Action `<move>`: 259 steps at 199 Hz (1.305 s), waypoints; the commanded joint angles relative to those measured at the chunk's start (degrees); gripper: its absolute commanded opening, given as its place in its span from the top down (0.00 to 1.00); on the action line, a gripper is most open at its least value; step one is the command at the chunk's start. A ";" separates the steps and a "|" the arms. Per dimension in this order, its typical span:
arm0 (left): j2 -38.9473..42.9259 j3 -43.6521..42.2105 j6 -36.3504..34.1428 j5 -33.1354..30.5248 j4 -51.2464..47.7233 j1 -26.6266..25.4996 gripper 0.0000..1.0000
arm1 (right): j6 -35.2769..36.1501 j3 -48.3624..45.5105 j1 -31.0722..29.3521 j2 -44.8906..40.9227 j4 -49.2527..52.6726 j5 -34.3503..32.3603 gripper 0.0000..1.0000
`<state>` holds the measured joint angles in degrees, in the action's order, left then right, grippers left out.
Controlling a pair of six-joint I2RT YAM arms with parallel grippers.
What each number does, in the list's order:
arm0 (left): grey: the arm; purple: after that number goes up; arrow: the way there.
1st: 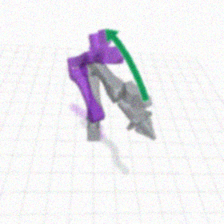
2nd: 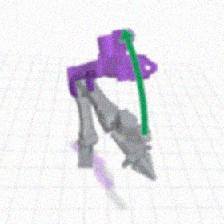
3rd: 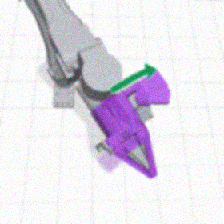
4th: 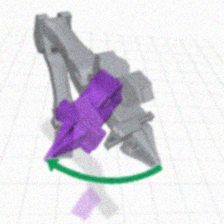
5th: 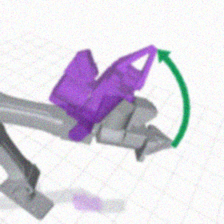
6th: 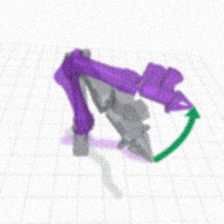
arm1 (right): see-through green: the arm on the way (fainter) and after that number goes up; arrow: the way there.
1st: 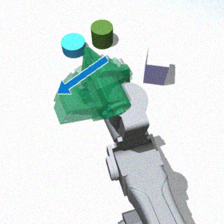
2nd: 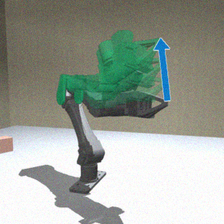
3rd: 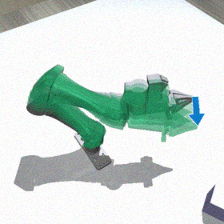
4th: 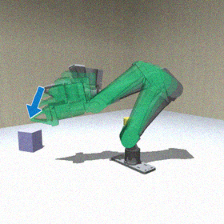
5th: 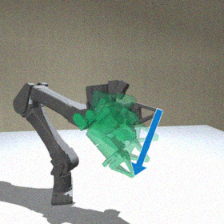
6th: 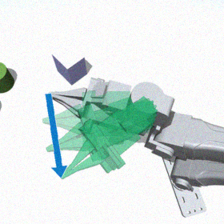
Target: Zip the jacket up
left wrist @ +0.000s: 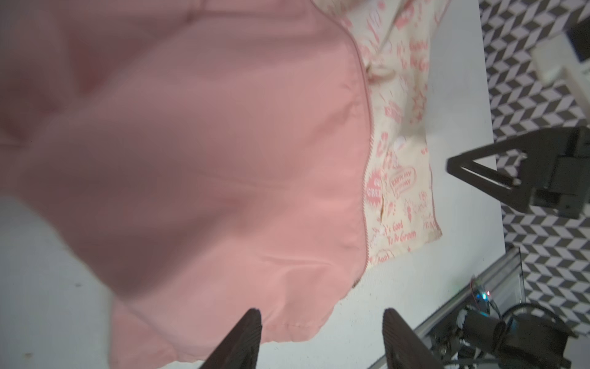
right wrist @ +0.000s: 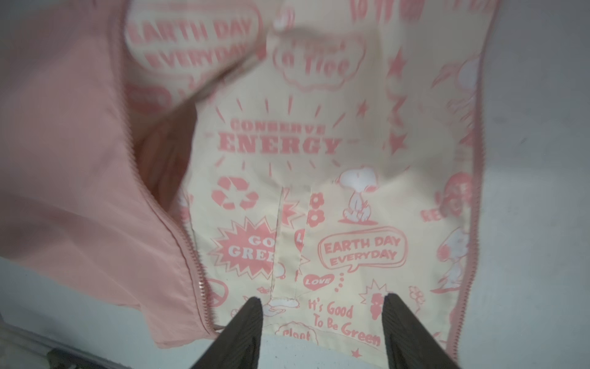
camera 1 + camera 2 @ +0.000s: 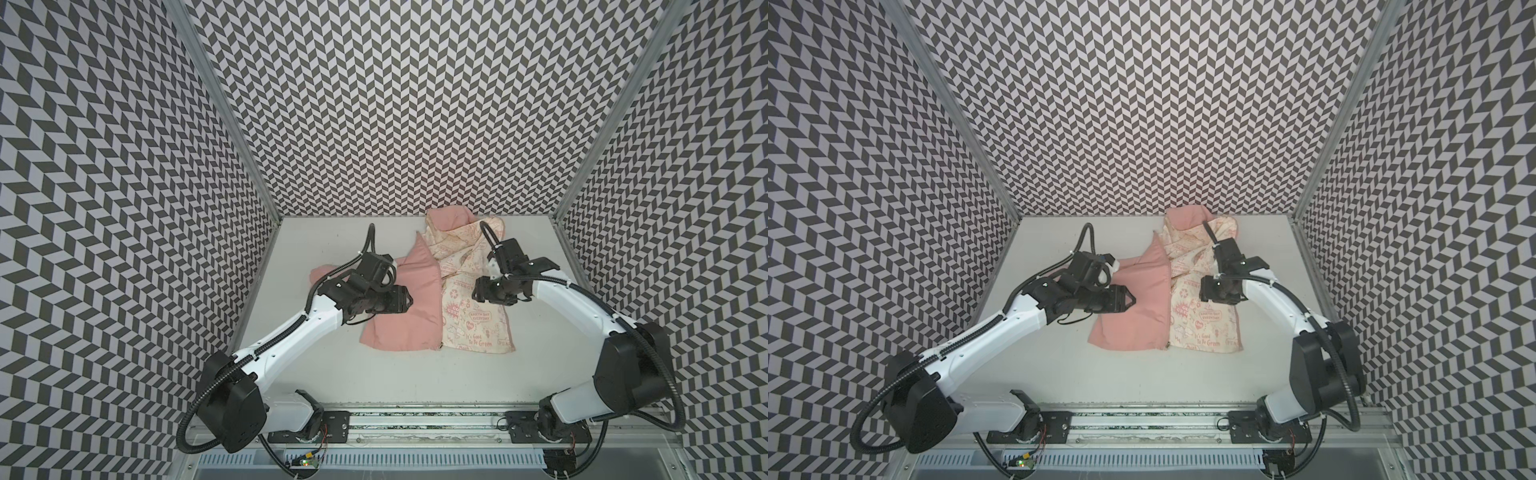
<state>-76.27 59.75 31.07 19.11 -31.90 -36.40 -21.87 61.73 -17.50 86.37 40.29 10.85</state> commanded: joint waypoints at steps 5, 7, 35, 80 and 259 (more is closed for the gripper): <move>-1.76 -4.73 3.91 1.81 5.95 -2.15 0.39 | -5.50 -4.98 -4.38 -1.63 -9.86 6.35 0.39; -1.86 -5.06 4.31 2.14 6.38 -2.17 0.40 | -5.89 -5.38 -4.63 -1.66 -10.47 6.72 0.39; -0.92 -10.94 9.33 5.02 13.68 -3.70 0.39 | -8.39 -8.42 -5.97 -1.50 -12.94 5.62 0.34; 2.10 -18.15 14.45 5.05 20.16 -5.71 0.33 | -9.94 -8.70 -6.55 -0.37 -16.37 10.04 0.38; -4.24 -22.87 26.64 9.25 39.17 -16.11 0.29 | -8.33 -17.35 10.06 -11.34 -8.04 -1.17 0.29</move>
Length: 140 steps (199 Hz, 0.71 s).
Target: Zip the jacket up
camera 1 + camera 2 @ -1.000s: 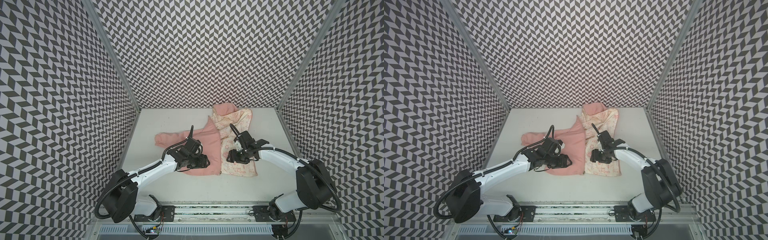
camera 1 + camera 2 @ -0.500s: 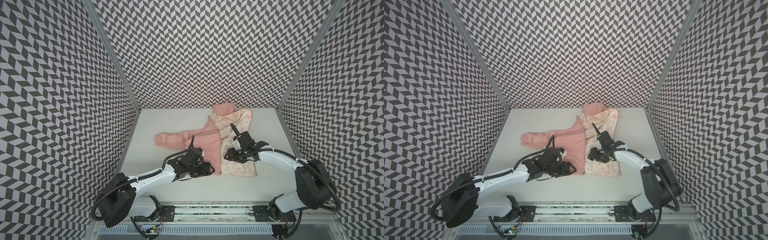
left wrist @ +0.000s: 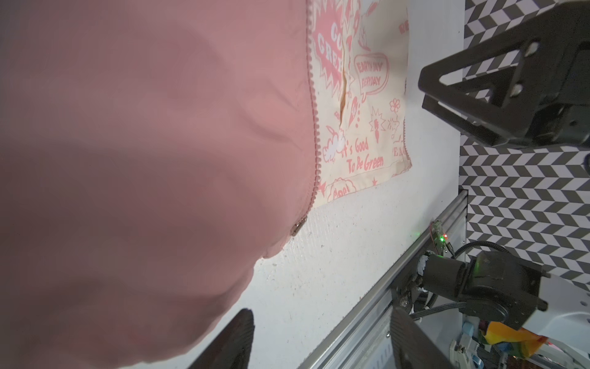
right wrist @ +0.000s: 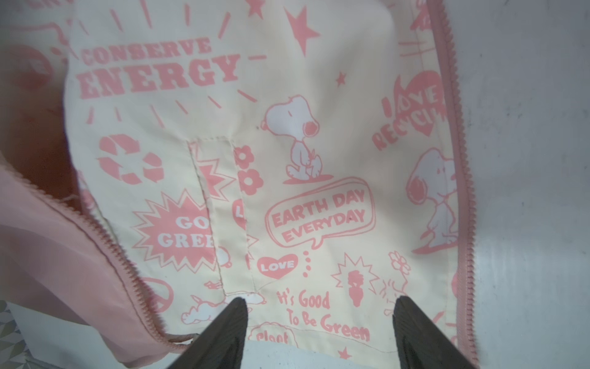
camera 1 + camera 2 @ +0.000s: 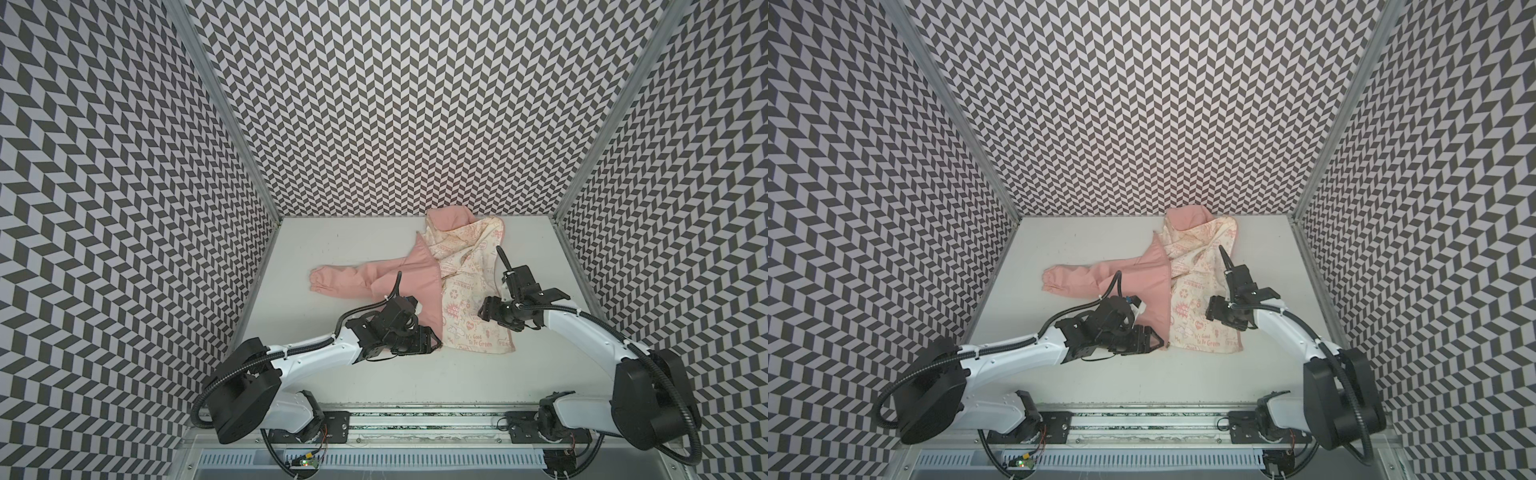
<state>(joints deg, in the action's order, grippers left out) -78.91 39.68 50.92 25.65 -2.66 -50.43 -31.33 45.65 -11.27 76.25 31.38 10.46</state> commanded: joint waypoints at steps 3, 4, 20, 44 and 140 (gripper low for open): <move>-1.78 -2.84 7.14 2.80 10.39 -2.46 0.28 | 1.15 -1.37 4.21 -1.34 0.69 -0.40 0.29; -1.86 -2.85 7.21 2.81 10.43 -2.56 0.28 | 1.21 -1.41 4.31 -1.44 0.66 -0.33 0.29; -2.84 -2.41 7.57 2.83 10.30 -4.28 0.27 | 1.65 -1.33 4.76 -1.88 -0.19 1.52 0.29; -4.07 -3.04 8.47 2.03 11.01 -4.76 0.27 | 1.40 -1.32 4.76 -1.78 0.34 0.51 0.28; -9.46 -4.29 6.37 -4.50 10.21 0.12 0.27 | -3.96 -5.18 2.29 -4.35 -7.25 9.75 0.22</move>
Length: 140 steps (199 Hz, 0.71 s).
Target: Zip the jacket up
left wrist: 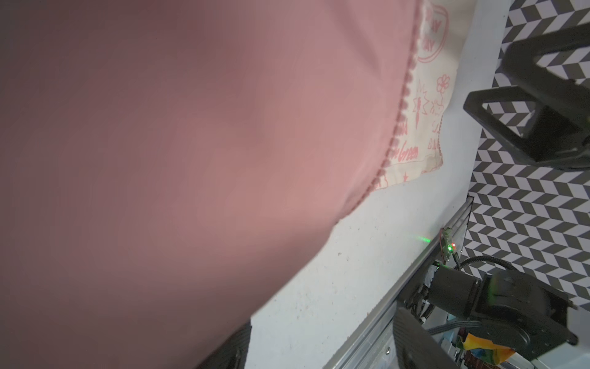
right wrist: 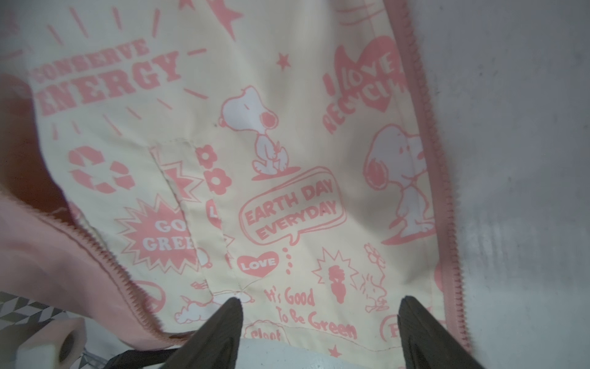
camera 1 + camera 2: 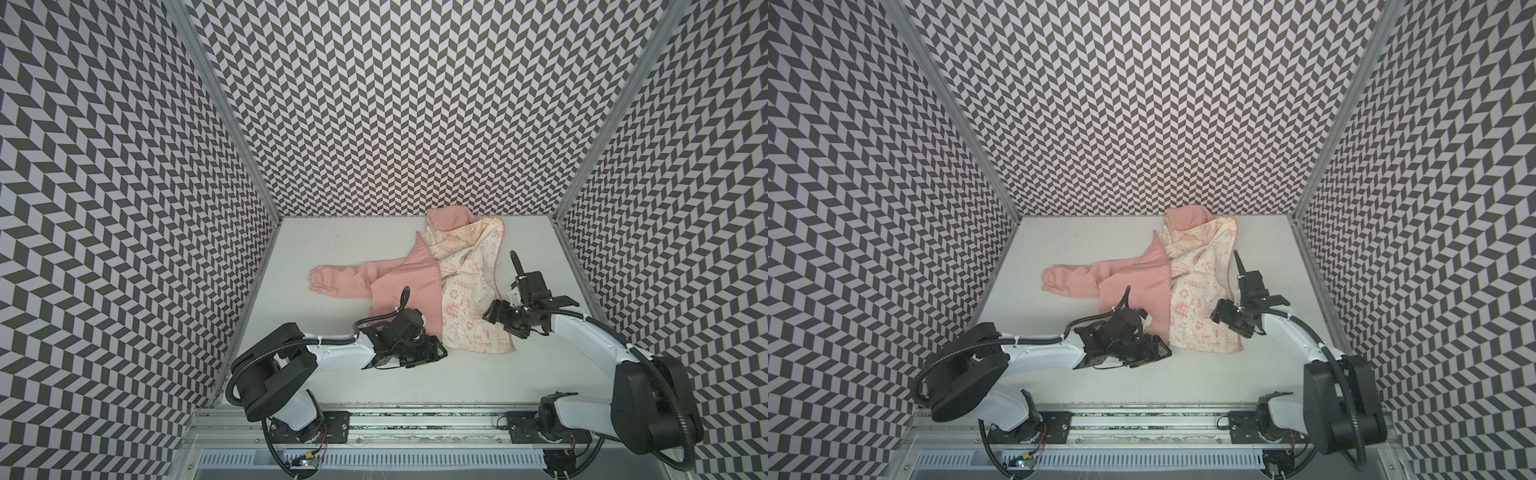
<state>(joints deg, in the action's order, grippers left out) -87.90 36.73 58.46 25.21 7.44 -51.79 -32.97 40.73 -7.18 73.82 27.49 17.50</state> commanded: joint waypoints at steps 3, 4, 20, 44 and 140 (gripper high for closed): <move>-0.65 -1.46 -1.35 -4.31 0.63 1.54 0.27 | -2.49 -0.22 -2.13 -1.93 -3.42 2.67 0.22; -0.67 -1.52 -1.34 -4.39 0.81 1.57 0.27 | -2.56 -0.13 -2.22 -1.93 -3.41 2.65 0.22; -1.73 -2.00 -1.84 -4.99 3.83 2.03 0.27 | -3.63 0.27 -4.16 -1.86 -3.83 2.47 0.22; -4.32 -1.84 -1.08 -3.64 6.92 2.04 0.27 | -5.70 0.88 -8.01 -0.93 -4.97 1.49 0.22; 14.89 -10.93 -0.82 -14.63 -1.34 2.32 0.23 | -13.73 6.68 -25.64 9.50 -17.95 4.17 0.27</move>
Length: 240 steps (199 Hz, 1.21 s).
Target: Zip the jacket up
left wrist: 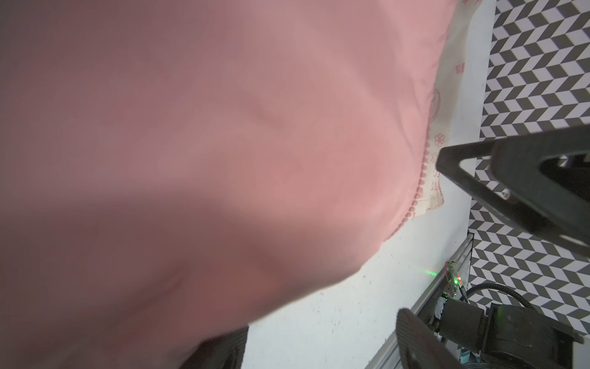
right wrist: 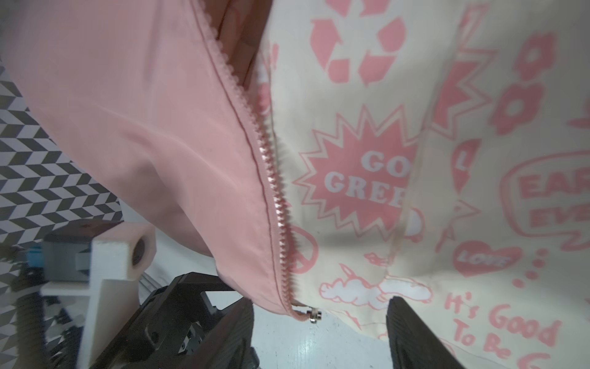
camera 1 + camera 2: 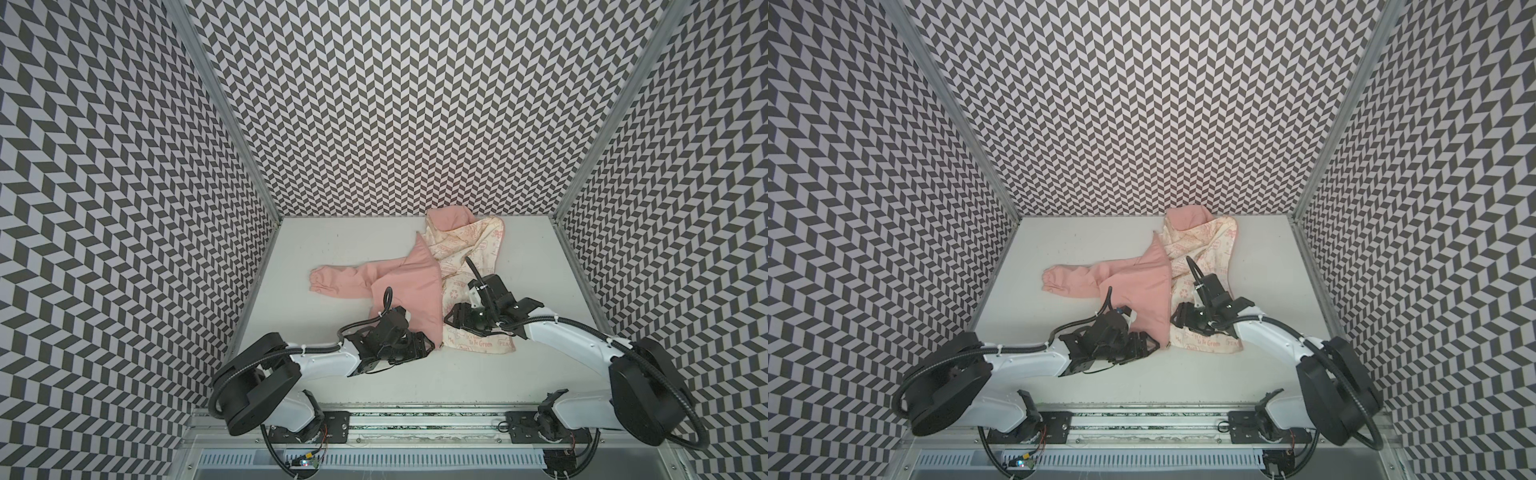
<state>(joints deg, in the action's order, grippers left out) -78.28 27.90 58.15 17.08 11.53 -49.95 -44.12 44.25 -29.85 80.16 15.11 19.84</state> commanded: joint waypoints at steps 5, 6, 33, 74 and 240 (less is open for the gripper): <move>6.49 -2.68 -0.37 -6.81 -6.00 0.98 0.23 | -2.76 3.67 -3.65 4.11 -6.12 2.18 0.26; 6.75 -2.76 -0.34 -6.89 -6.08 1.08 0.22 | -2.79 3.75 -3.73 4.29 -6.22 2.25 0.26; 11.30 -6.01 1.89 -5.97 -6.90 3.96 0.20 | -3.64 6.80 -7.11 9.33 -8.18 3.05 0.20; 14.20 -12.39 12.81 -2.15 2.78 3.11 0.19 | -4.61 8.92 -8.83 13.74 -10.63 3.59 0.18; 3.32 -16.21 20.52 -15.42 22.53 0.31 0.16 | -10.04 1.32 -8.56 9.02 -19.82 5.99 0.33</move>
<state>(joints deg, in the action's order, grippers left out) -72.47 12.19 79.35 2.96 31.51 -50.81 -52.10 47.22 -38.35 92.47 -0.38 24.03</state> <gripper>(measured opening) 0.849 0.674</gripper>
